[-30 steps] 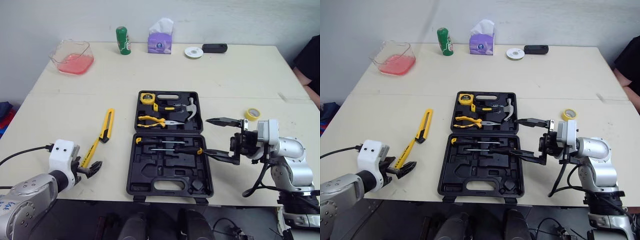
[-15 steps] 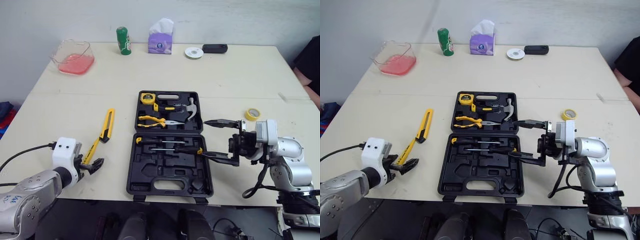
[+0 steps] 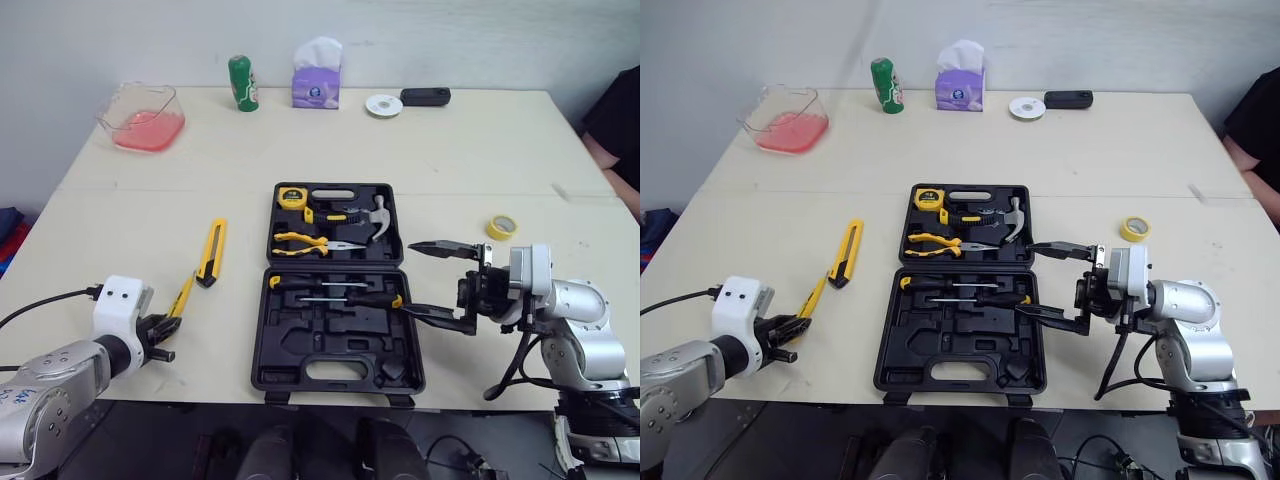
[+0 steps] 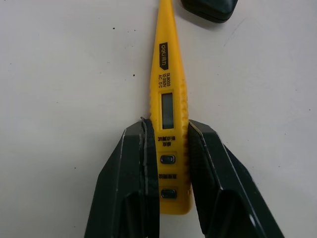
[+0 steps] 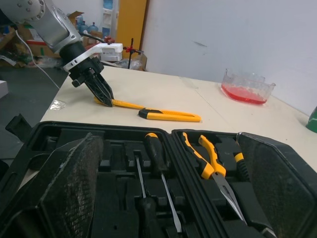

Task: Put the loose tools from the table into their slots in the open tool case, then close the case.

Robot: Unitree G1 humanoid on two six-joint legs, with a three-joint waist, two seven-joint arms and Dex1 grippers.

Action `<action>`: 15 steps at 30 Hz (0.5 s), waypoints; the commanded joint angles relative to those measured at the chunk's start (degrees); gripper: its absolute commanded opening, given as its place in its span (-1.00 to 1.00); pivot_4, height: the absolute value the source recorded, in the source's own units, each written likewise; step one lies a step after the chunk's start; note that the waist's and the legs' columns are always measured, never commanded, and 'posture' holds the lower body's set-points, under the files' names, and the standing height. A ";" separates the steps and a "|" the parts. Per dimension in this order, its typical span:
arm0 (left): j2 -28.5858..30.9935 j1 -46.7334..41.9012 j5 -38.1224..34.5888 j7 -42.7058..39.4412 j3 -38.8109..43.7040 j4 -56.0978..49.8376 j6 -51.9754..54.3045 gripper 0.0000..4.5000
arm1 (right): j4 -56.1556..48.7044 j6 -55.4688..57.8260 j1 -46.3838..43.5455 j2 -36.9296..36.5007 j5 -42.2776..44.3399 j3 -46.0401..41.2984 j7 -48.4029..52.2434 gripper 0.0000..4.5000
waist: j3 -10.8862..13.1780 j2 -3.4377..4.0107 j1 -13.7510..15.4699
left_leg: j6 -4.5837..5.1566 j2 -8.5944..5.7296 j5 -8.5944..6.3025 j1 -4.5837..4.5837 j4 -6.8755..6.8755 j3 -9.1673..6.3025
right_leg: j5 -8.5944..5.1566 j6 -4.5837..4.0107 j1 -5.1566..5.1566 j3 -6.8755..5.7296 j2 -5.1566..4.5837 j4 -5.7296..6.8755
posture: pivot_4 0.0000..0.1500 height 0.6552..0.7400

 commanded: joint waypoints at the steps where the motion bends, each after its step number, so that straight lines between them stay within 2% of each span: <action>1: -0.23 2.27 0.72 -1.70 0.90 1.29 -0.41 -0.77 | -0.58 -1.52 0.19 -0.91 0.26 -1.78 0.58 1.00 | 0.00 0.02 -0.10 | 0.00 0.00 0.00 0.01 0.00 0.00 | 0.00 0.00 0.00 0.00 0.00 0.00 | 1.00 1.00; 5: -0.14 0.85 0.90 -4.07 2.80 -0.42 -7.27 -0.77 | 1.27 -2.56 0.42 -2.49 0.06 -2.87 2.12 1.00 | 0.03 -0.04 0.01 | 0.00 0.01 0.00 -0.02 0.00 0.00 | -0.01 -0.01 -0.02 -0.01 0.00 -0.02 | 1.00 1.00; 9: 2.31 1.71 1.00 -12.69 4.82 0.10 -18.87 -0.77 | 1.44 -2.90 0.68 -3.89 -0.61 -3.58 1.66 1.00 | 0.06 -0.09 0.12 | 0.01 0.01 0.00 -0.08 0.00 -0.01 | -0.01 -0.01 -0.05 -0.04 -0.03 -0.07 | 1.00 1.00; 15: 7.79 -0.51 -0.89 -33.72 3.00 2.24 -38.47 -0.77 | 0.39 -0.52 2.17 -5.12 0.17 -5.87 -1.14 1.00 | 0.06 -0.09 0.13 | 0.01 0.01 -0.01 -0.10 0.00 -0.01 | -0.01 -0.02 -0.07 -0.05 -0.05 -0.13 | 1.00 1.00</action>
